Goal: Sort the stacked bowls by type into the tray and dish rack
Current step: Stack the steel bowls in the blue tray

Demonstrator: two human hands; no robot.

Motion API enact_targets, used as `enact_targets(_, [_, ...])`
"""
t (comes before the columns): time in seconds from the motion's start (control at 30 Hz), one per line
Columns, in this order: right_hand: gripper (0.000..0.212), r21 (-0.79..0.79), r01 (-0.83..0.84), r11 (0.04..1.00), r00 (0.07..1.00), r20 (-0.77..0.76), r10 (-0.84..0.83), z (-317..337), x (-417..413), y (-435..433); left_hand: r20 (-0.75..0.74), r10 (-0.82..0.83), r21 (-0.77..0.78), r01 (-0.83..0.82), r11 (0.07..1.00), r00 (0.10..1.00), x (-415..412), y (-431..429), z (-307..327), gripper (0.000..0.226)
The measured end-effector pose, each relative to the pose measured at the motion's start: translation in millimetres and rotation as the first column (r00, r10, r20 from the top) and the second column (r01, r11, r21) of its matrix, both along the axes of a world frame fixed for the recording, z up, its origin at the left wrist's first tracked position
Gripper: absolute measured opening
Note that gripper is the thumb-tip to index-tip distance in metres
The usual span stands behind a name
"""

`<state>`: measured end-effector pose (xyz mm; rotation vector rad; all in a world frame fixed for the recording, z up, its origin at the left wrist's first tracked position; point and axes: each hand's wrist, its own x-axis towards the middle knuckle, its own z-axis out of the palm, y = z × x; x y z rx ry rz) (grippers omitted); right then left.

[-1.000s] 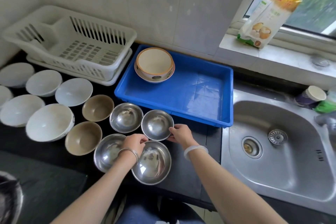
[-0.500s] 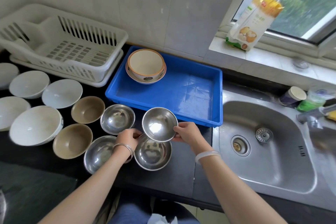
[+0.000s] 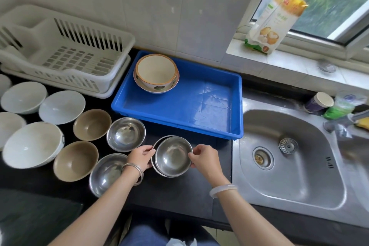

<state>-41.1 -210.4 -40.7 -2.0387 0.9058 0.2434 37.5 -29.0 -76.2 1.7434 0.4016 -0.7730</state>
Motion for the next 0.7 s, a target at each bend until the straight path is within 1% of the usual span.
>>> enact_targets(0.1, [0.006,-0.011,0.009,1.0,1.0,0.0,-0.009,-7,0,2,-0.023,0.003,-0.007,-0.004,1.0,1.0,0,-1,1,0.033])
enact_targets(0.23, [0.01,-0.014,0.054,0.998,0.998,0.034,-0.053,-19,-4,1,-0.035,-0.016,-0.013,0.016,1.0,0.999,2,-1,0,0.033])
enact_targets(0.27, [0.011,0.016,0.072,0.997,0.997,0.041,-0.072,-21,-4,0,-0.04,-0.017,-0.02,0.016,1.0,0.999,2,-1,0,0.033])
enact_targets(0.33, [0.011,0.133,0.131,0.982,0.99,0.03,-0.136,-26,-4,-1,-0.057,-0.02,-0.039,0.017,0.999,0.998,3,0,-1,0.033])
enact_targets(0.43, [0.005,0.35,0.23,0.908,0.972,-0.042,-0.23,-30,-4,0,-0.095,-0.023,-0.078,0.015,0.997,0.995,5,1,-3,0.034])
enact_targets(0.47, [0.006,0.399,0.254,0.881,0.966,-0.057,-0.252,-32,-4,1,-0.107,-0.028,-0.089,0.019,0.996,0.994,7,1,-3,0.035])
enact_targets(0.57, [0.01,0.472,0.289,0.833,0.955,-0.075,-0.288,-35,-5,3,-0.134,-0.057,-0.12,0.041,0.992,0.989,10,2,-3,0.033])
enact_targets(0.7, [0.02,0.488,0.321,0.811,0.94,-0.064,-0.334,-31,-3,4,-0.108,-0.113,-0.14,0.097,0.985,0.988,17,1,6,0.034])
